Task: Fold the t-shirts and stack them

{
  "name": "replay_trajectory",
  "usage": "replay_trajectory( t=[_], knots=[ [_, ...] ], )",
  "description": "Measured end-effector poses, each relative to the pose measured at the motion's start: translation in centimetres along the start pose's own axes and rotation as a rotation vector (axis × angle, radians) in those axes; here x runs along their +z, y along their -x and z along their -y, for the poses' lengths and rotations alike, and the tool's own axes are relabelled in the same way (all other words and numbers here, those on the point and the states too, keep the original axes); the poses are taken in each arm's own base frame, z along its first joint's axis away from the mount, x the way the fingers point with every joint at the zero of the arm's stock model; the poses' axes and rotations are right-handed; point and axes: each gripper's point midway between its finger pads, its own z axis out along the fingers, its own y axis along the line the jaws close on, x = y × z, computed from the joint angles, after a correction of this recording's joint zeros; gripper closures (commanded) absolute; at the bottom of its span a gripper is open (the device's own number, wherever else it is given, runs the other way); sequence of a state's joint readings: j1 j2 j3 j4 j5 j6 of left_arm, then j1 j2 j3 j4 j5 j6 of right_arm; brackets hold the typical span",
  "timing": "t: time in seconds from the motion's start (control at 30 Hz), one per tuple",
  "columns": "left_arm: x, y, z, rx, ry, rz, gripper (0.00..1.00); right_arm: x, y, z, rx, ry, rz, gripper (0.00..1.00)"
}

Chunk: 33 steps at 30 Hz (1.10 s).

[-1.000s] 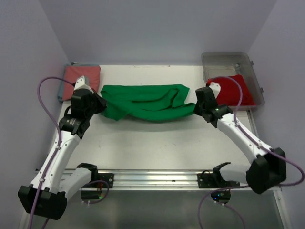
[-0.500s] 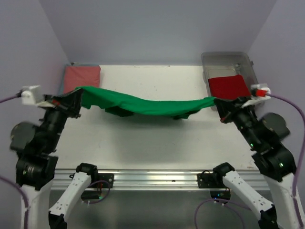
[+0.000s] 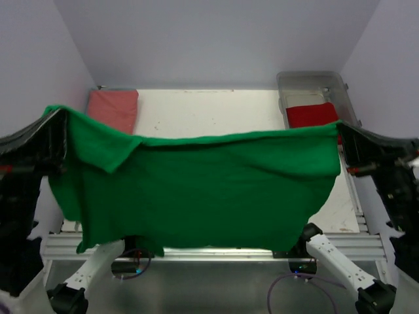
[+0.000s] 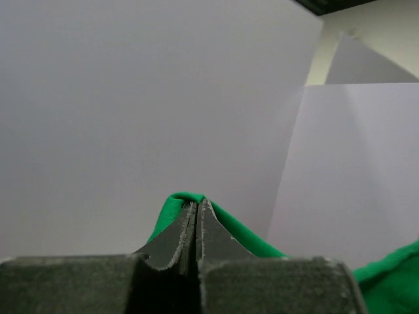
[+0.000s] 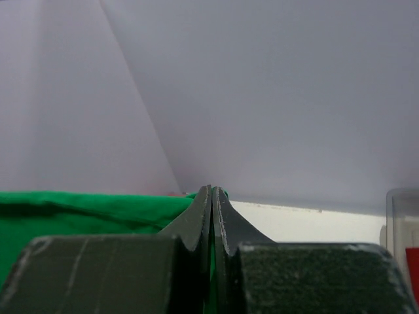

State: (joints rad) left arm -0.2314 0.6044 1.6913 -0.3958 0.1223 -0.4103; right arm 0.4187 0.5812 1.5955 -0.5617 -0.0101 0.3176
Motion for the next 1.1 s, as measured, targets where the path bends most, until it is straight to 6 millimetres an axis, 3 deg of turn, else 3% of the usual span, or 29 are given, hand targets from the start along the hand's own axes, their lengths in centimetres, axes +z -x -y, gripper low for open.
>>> replay_trajectory(
  t=[0.07,0.13,0.23,0.27,0.3,0.33,0.4,0.47,0.53,0.6,0.63,0.7,0.77,0.8,0.87,0.93,1.0,1.03,1.1],
  knots=[
    [3.6,-3.5,-2.8,-0.009,0.088,-0.082,1.00,3.9,-1.7,1.8,0.029,-0.098,-0.058,1.00],
    [7.4,-8.7,-6.4,-0.005,0.189,-0.189,1.00,8.3,-4.8,3.9,0.037,-0.192,-0.145,1.00],
    [12.7,-19.7,-12.6,0.017,0.333,-0.413,1.00,16.7,-12.9,8.4,0.012,-0.358,-0.333,1.00],
    [14.4,-24.4,-15.0,0.019,0.374,-0.506,1.00,19.4,-15.3,9.8,-0.001,-0.401,-0.380,1.00],
    [15.7,-27.3,-16.5,0.020,0.394,-0.556,1.00,21.6,-17.3,10.9,-0.012,-0.429,-0.410,1.00],
    [17.2,-32.0,-18.9,0.019,0.427,-0.648,1.00,24.2,-20.8,12.6,-0.037,-0.477,-0.480,1.00],
    [20.5,-38.8,-22.5,0.021,0.453,-0.742,1.00,28.7,-26.1,15.4,-0.080,-0.526,-0.545,1.00],
    [22.8,-43.4,-24.6,0.010,0.445,-0.795,1.00,30.6,-30.6,17.6,-0.131,-0.563,-0.610,1.00],
    [22.9,-46.0,-25.4,0.006,0.433,-0.836,1.00,29.8,-33.3,19.2,-0.201,-0.591,-0.673,1.00],
    [21.5,-46.5,-25.1,0.010,0.424,-0.872,1.00,27.7,-33.6,19.3,-0.267,-0.586,-0.668,1.00],
    [20.1,-45.7,-24.3,0.015,0.412,-0.848,1.00,25.6,-33.3,18.8,-0.292,-0.574,-0.682,1.00],
    [15.3,-43.2,-22.6,0.020,0.419,-0.848,1.00,21.7,-30.7,17.1,-0.324,-0.544,-0.661,1.00],
    [10.9,-37.9,-20.1,0.043,0.425,-0.760,1.00,20.0,-26.2,15.2,-0.324,-0.507,-0.566,1.00],
    [9.5,-34.2,-18.8,0.054,0.421,-0.679,1.00,19.6,-23.3,14.4,-0.316,-0.496,-0.488,1.00],
    [8.6,-27.4,-16.6,0.064,0.404,-0.488,1.00,18.5,-19.4,13.8,-0.303,-0.502,-0.372,1.00],
    [7.7,-22.7,-15.0,0.047,0.383,-0.335,1.00,17.4,-17.7,14.1,-0.296,-0.528,-0.317,1.00],
    [7.1,-22.6,-14.8,0.026,0.379,-0.299,1.00,17.0,-19.4,14.9,-0.297,-0.553,-0.345,1.00],
    [6.6,-24.3,-15.4,0.012,0.396,-0.331,1.00,16.8,-21.5,15.5,-0.301,-0.565,-0.396,1.00],
    [4.7,-30.8,-17.6,-0.011,0.462,-0.491,1.00,16.1,-26.4,16.9,-0.309,-0.593,-0.519,1.00]
  ],
)
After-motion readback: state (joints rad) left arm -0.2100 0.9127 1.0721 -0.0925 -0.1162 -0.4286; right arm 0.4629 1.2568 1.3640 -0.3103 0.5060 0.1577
